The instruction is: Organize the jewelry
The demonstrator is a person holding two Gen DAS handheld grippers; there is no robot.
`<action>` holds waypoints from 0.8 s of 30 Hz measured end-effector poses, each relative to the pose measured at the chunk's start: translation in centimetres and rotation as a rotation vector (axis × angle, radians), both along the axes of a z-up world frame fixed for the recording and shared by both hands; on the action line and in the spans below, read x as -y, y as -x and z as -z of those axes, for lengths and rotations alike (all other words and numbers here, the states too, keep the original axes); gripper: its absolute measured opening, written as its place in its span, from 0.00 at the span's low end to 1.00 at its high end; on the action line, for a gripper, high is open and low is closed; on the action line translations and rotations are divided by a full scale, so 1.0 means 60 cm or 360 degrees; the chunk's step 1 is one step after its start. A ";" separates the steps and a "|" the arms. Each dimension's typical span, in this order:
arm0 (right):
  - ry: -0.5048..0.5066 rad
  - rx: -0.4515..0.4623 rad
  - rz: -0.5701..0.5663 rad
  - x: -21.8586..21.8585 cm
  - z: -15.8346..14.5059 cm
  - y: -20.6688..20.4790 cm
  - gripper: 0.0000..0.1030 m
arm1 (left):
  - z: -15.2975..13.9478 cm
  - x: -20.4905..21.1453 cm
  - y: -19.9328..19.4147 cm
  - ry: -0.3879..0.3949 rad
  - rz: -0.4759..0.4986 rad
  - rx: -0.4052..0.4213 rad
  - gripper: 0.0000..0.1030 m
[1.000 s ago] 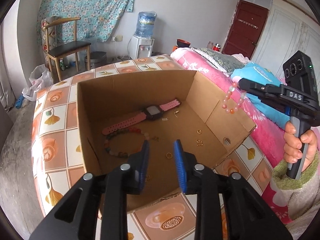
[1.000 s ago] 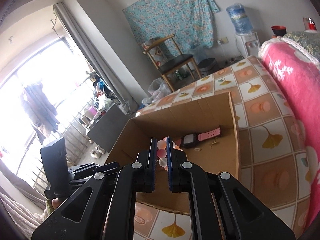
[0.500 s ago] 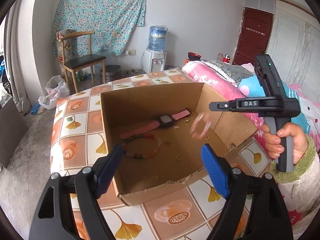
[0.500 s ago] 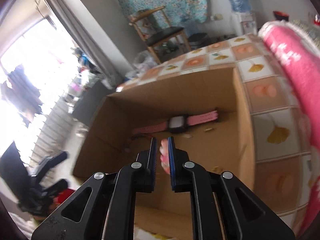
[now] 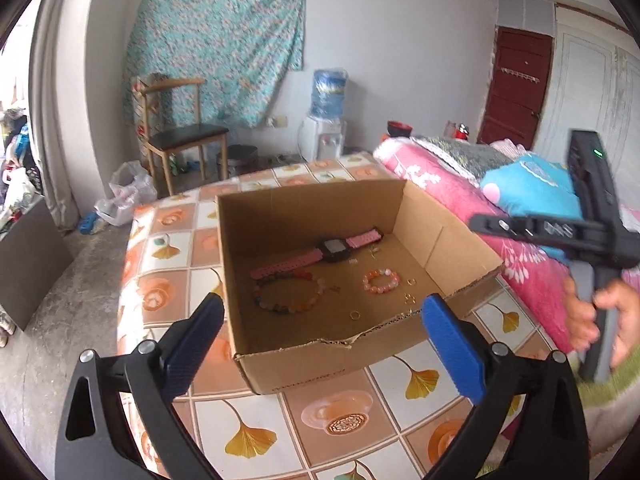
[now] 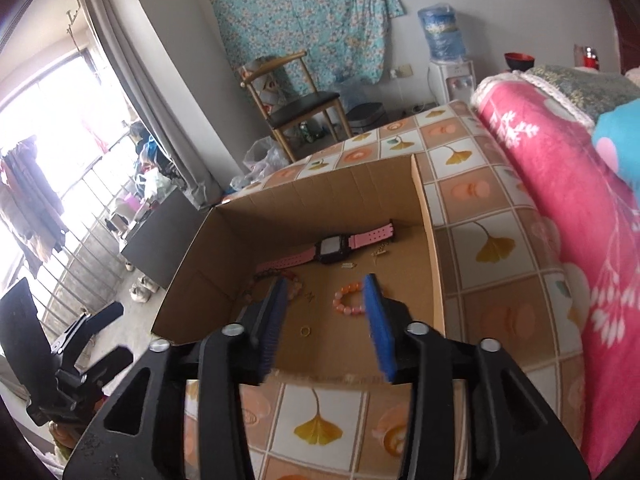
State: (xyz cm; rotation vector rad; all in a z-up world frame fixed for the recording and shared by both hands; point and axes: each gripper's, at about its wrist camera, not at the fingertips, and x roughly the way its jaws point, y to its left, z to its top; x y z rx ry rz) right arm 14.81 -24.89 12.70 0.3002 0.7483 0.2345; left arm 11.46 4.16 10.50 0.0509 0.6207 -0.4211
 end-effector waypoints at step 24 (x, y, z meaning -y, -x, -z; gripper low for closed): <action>0.0540 -0.0031 0.0121 -0.085 0.040 0.141 0.92 | 0.052 0.008 0.061 -0.0210 -0.0492 -0.0228 0.95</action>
